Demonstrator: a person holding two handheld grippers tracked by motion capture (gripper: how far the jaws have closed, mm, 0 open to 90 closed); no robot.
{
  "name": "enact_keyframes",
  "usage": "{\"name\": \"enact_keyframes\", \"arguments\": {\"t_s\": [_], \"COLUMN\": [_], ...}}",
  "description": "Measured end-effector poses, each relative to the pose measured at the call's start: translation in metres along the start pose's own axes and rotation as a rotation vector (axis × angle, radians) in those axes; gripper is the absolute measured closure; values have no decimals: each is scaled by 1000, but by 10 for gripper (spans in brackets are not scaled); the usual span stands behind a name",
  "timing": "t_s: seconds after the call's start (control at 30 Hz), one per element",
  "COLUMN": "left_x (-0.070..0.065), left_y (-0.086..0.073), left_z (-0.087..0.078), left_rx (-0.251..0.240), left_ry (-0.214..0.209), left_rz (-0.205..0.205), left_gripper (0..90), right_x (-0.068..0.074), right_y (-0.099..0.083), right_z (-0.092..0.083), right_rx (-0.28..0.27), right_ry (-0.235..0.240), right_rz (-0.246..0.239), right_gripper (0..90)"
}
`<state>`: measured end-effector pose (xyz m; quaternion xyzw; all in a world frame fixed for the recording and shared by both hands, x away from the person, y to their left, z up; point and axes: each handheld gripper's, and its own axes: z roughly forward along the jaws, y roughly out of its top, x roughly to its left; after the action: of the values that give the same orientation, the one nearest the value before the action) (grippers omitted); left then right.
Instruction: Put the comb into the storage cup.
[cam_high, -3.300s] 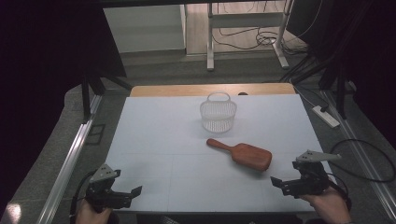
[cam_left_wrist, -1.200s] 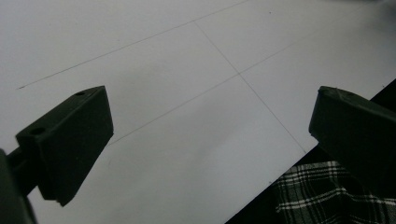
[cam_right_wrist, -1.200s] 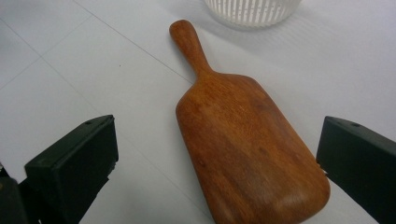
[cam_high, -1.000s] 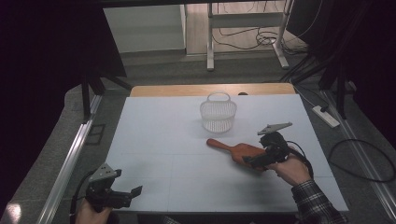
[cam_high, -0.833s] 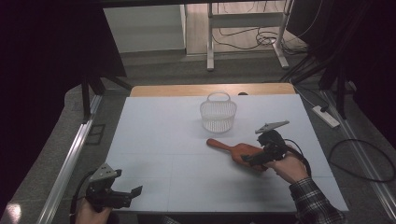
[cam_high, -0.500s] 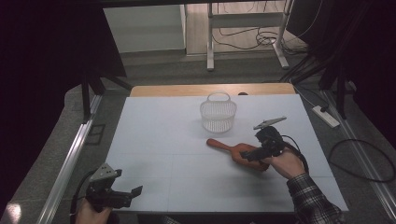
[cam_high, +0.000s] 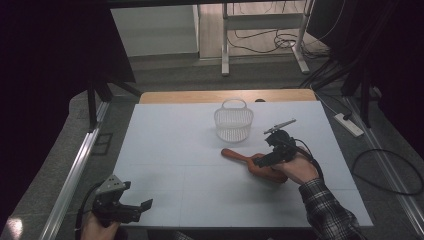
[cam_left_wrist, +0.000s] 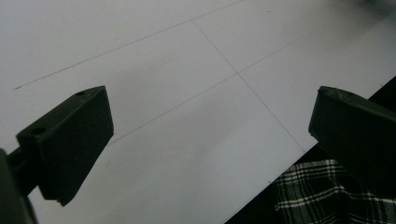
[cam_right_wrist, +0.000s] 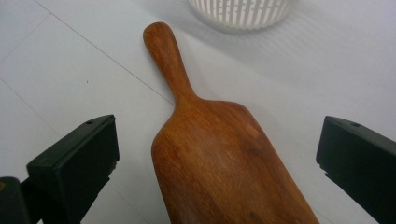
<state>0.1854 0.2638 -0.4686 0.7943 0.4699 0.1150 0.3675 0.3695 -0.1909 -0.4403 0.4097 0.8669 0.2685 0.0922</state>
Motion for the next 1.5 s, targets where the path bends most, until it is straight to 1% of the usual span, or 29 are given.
{"name": "enact_keyframes", "arguments": {"t_s": [0.17, 0.27, 0.43, 0.5, 0.7, 0.9, 0.93, 1.0, 1.07, 1.3, 1.37, 1.47, 1.5], "left_x": [0, 0, 0, 0, 1, 1, 1, 1, 1, 1, 1, 1, 1], "left_y": [0, 0, 0, 0, 0, 0, 0, 0, 0, 0, 0, 0, 0], "left_z": [0, 0, 0, 0, 0, 0, 0, 0, 0, 0, 1, 1, 1], "left_rx": [-2, -1, -2, 0, 1, 2, 2, 1, 1, 1, 1, 2, 2], "left_ry": [-1, -2, -3, -5, -8, -10, -10, -10, -10, -11, -11, -11, -11], "left_rz": [-1, -1, 0, 0, 0, 1, 1, 1, 1, 1, 1, 2, 2], "left_gripper": [8, 8, 8, 8, 8, 8, 8, 8, 8, 8, 8, 9, 9], "right_x": [0, 0, 0, 0, 2, 3, 3, 3, 4, 4, 4, 3, 3], "right_y": [7, 9, 13, 14, 20, 28, 30, 31, 33, 37, 38, 39, 39], "right_z": [4, 7, 15, 16, 25, 33, 35, 37, 40, 47, 48, 46, 46], "right_rx": [6, 5, 0, 0, 5, 34, 40, 53, 62, 82, 82, 79, 79], "right_ry": [19, 14, 2, 0, 5, 3, -5, 2, -3, -12, -16, -7, -7], "right_rz": [5, -1, -26, -26, -41, -37, -32, -37, -41, -34, -34, -46, -46], "right_gripper": [0, 0, 0, 0, 0, 0, 0, 0, 0, 0, 65, 249, 249]}}
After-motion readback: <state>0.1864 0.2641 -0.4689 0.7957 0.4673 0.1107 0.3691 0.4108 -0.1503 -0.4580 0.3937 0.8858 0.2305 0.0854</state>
